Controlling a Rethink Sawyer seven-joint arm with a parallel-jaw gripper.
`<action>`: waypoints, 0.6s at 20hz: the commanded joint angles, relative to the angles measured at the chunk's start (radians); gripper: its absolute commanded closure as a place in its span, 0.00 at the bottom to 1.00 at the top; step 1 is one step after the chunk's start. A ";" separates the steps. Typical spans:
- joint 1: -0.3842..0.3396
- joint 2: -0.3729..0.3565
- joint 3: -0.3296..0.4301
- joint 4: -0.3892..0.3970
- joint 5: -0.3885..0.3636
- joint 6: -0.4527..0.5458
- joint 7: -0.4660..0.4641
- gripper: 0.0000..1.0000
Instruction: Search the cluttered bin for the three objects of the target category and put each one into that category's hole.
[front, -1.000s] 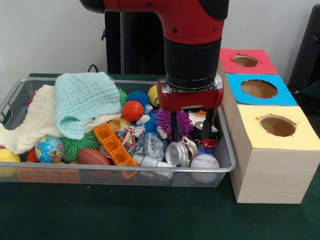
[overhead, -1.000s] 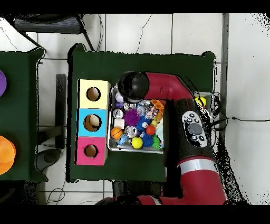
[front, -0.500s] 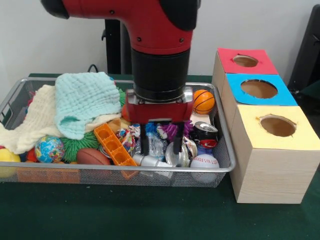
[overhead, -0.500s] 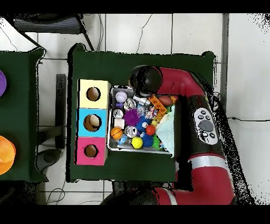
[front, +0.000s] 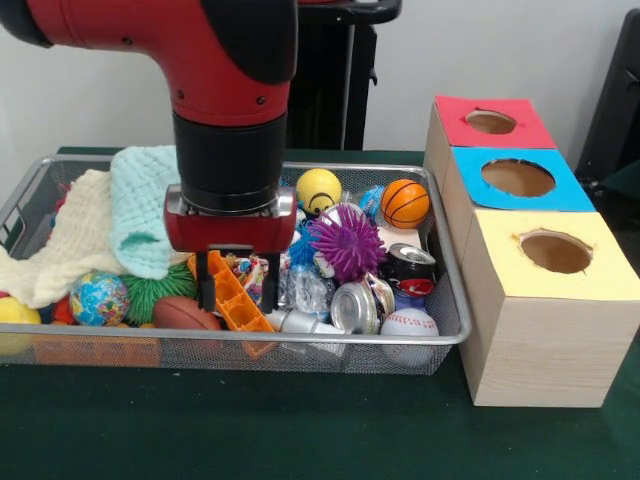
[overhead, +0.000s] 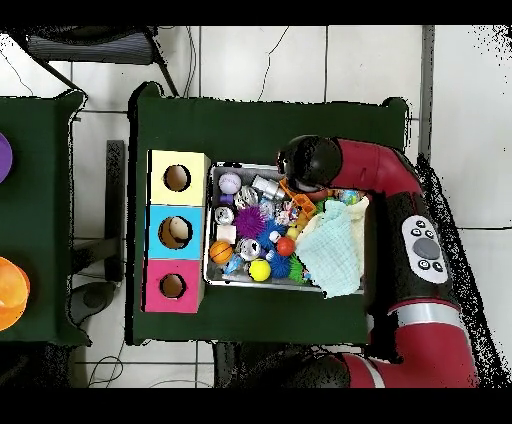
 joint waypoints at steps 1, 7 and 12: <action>-0.009 0.008 0.022 0.165 -0.068 -0.062 -0.046 0.00; -0.002 -0.016 0.015 0.222 -0.070 -0.082 0.009 0.00; 0.012 -0.012 0.011 0.249 -0.062 -0.111 0.055 0.00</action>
